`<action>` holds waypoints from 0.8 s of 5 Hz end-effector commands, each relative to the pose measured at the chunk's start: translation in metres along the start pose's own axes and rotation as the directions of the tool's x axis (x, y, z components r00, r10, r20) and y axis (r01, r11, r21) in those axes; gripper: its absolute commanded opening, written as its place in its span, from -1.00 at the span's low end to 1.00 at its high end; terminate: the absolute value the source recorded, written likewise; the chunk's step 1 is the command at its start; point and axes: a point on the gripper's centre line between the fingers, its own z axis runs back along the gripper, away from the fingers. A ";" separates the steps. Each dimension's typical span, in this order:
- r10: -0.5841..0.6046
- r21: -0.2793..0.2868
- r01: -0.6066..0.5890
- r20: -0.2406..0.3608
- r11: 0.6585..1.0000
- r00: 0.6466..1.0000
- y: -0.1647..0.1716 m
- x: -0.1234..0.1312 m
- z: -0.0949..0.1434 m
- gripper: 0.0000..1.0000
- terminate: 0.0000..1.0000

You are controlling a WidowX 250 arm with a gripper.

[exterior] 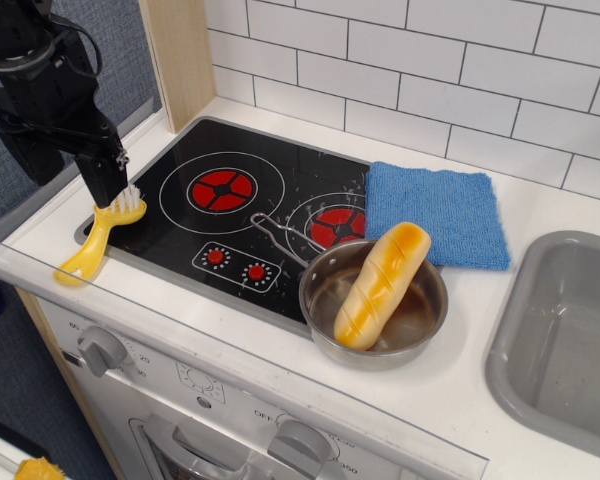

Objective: Move cloth to back left corner of stove

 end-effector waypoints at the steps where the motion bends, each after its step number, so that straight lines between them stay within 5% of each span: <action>1: 0.000 0.000 0.000 0.000 1.000 1.000 0.000 0.000 0.000 1.00 -1.00; 2: -0.006 0.071 0.004 0.029 0.997 1.000 -0.018 0.012 0.000 1.00 -1.00; 4: -0.046 -0.068 0.054 0.111 0.996 0.993 -0.078 0.060 -0.002 1.00 -1.00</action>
